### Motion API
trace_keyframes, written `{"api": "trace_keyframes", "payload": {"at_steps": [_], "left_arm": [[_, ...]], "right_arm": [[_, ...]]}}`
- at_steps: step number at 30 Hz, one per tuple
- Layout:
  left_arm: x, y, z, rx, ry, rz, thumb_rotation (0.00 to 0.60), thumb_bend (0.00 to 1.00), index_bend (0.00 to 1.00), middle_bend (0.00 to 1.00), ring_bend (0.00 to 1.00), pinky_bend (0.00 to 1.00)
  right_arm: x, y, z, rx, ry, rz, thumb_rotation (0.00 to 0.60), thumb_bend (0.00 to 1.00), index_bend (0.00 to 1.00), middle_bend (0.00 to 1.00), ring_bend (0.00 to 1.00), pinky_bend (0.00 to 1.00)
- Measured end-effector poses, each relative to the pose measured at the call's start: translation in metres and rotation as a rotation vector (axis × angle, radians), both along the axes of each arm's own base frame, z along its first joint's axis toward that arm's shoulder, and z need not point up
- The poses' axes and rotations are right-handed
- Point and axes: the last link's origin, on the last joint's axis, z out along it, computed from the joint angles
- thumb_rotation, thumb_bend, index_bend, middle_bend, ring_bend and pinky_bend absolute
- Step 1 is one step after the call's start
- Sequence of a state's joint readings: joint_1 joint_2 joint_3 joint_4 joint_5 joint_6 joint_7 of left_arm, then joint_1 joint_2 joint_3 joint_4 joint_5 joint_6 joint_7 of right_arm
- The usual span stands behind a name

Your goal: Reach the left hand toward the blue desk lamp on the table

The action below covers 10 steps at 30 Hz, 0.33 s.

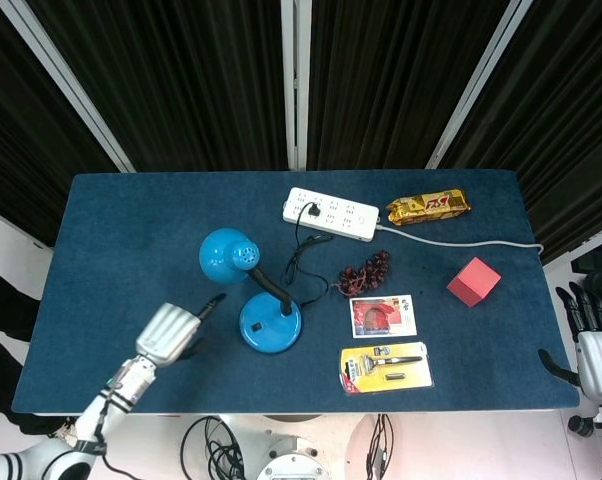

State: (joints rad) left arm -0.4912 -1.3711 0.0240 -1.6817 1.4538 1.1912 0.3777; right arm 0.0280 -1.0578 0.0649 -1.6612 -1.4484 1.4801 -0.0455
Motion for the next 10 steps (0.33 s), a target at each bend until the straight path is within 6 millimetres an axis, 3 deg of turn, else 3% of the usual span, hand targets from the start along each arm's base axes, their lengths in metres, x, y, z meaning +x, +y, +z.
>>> {"api": "trace_keyframes", "payload": {"at_steps": [3, 5, 6, 8, 10], "left_arm": [[-0.026, -0.006, 0.032, 0.149, -0.005, 0.032, 0.600, 0.04, 0.11, 0.39, 0.35, 0.55], [-0.047, -0.013, 0.054, 0.238, 0.012, 0.066, 0.600, 0.02, 0.10, 0.13, 0.08, 0.36], [-0.062, -0.020, 0.068, 0.288, 0.035, 0.095, 0.600, 0.01, 0.09, 0.04, 0.02, 0.23], [-0.082, -0.028, 0.087, 0.341, 0.081, 0.141, 0.600, 0.00, 0.07, 0.00, 0.00, 0.06], [-0.098, -0.033, 0.104, 0.373, 0.108, 0.188, 0.600, 0.00, 0.07, 0.00, 0.00, 0.01]], "right_arm": [[0.000, -0.002, 0.000, 0.000, 0.004, 0.003, 0.600, 0.18, 0.00, 0.00, 0.00, 0.00], [0.000, -0.004, -0.001, 0.000, 0.011, 0.006, 0.600, 0.18, 0.00, 0.00, 0.00, 0.00], [0.000, -0.004, -0.002, 0.001, 0.018, 0.008, 0.600, 0.18, 0.00, 0.00, 0.00, 0.00], [-0.001, -0.005, -0.004, 0.010, 0.047, 0.012, 0.600, 0.17, 0.00, 0.00, 0.00, 0.00], [-0.001, -0.005, -0.008, 0.030, 0.080, 0.013, 0.600, 0.17, 0.00, 0.00, 0.00, 0.00]]}}
